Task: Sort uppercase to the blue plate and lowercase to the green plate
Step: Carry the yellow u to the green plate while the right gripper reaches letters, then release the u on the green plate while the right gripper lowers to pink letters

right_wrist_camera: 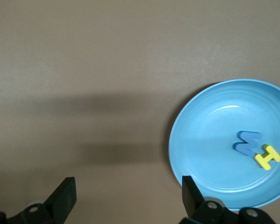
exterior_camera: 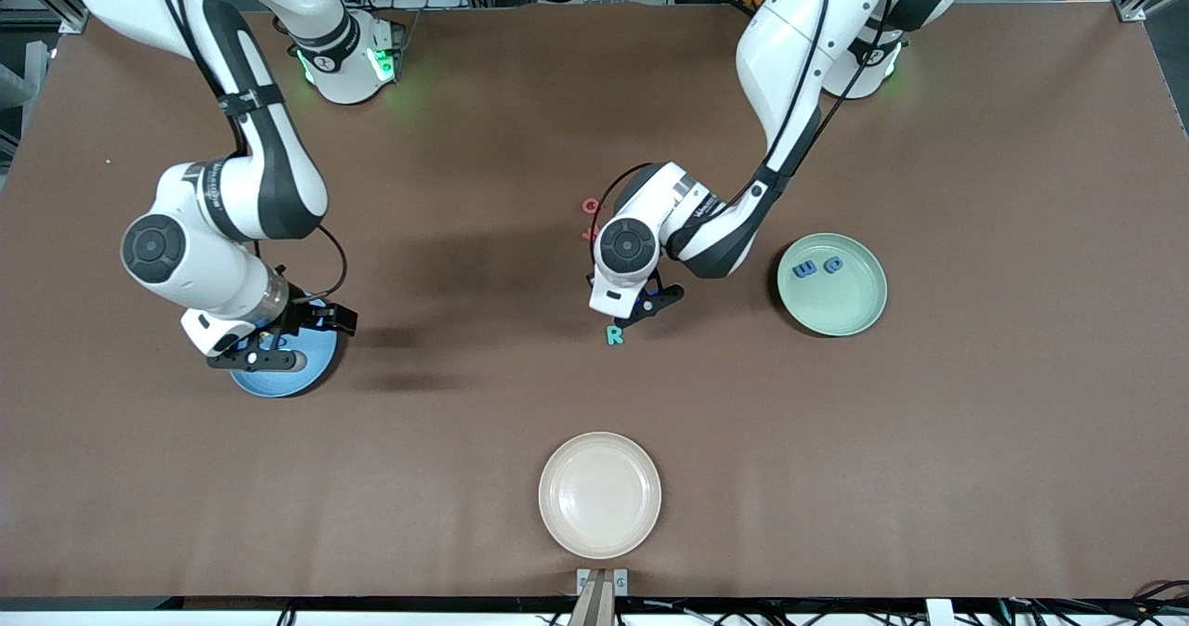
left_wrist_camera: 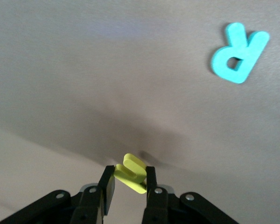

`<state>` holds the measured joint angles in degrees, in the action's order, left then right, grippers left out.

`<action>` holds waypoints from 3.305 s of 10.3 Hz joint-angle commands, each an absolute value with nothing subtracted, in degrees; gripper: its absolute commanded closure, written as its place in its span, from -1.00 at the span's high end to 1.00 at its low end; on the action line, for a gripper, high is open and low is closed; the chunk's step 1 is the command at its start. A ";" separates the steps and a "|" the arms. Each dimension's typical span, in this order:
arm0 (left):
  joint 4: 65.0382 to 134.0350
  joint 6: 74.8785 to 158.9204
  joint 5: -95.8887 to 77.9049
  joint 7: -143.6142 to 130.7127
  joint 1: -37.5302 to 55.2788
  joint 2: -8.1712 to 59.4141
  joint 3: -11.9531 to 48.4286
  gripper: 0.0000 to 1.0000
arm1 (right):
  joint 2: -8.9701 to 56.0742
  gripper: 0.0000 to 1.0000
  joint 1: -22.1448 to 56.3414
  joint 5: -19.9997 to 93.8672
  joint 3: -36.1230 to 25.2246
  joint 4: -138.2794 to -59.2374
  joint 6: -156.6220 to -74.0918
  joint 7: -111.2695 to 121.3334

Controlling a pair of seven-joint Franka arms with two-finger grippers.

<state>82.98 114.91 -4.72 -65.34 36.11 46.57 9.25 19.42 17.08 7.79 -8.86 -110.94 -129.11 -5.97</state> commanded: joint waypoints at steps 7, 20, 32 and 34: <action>95.86 104.06 -0.72 -45.81 26.55 31.74 9.14 -0.73 | 14.07 1.00 27.76 7.82 -8.70 -113.64 -124.28 -21.68; 123.13 126.62 9.48 -15.12 2.99 19.42 10.28 -0.72 | 25.29 1.00 59.83 7.74 -8.79 -118.30 -145.87 -53.06; 126.30 132.89 17.93 -12.76 1.32 21.97 10.20 0.20 | 33.22 1.00 67.59 7.65 -9.31 -114.35 -148.45 -62.49; 126.12 132.54 17.93 -12.57 1.23 21.27 10.28 0.27 | 33.31 1.00 67.59 7.65 -9.40 -114.08 -148.45 -62.49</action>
